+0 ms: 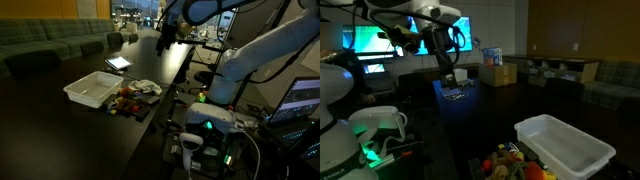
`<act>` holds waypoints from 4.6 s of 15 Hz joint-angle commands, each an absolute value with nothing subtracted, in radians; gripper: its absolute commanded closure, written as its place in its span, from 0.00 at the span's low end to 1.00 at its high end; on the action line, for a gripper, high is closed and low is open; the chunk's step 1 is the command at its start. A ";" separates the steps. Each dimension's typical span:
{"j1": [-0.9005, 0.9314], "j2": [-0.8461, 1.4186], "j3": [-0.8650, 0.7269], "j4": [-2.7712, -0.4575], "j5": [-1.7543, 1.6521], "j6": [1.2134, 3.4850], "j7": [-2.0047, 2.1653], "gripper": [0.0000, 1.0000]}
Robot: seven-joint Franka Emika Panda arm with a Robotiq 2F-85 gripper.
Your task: Pick up the towel, sweep the objects on the table to the left and put the towel in the container.
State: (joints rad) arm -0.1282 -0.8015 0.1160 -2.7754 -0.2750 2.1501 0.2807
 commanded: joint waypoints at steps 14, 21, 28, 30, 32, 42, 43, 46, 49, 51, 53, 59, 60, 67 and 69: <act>-0.297 0.271 -0.188 -2.543 -0.442 3.003 0.017 0.00; -0.297 0.634 -0.170 -2.246 -0.217 3.012 -0.118 0.00; -0.341 0.769 -0.185 -2.050 -0.166 3.009 -0.129 0.00; -0.345 0.801 -0.198 -2.007 -0.163 3.003 -0.122 0.00; -0.347 0.844 -0.209 -1.963 -0.159 2.991 -0.117 0.00; -0.377 0.986 -0.206 -1.803 -0.113 2.862 -0.117 0.26; -0.376 0.971 -0.204 -1.811 -0.116 2.839 -0.123 0.34; -0.374 0.926 -0.201 -1.843 -0.120 2.790 -0.134 0.57; -0.348 0.877 -0.222 -1.898 -0.130 2.765 -0.123 0.80; -0.331 0.846 -0.237 -1.940 -0.137 2.756 -0.111 0.93; -0.313 0.815 -0.259 -1.984 -0.144 2.757 -0.100 0.96; -0.212 0.697 -0.395 -2.165 -0.191 2.779 -0.039 0.93; -0.192 0.689 -0.419 -2.177 -0.199 2.768 -0.022 0.93; -0.083 0.651 -0.524 -2.348 -0.280 2.787 0.081 0.93; -0.075 0.660 -0.510 -2.383 -0.276 2.783 0.097 0.93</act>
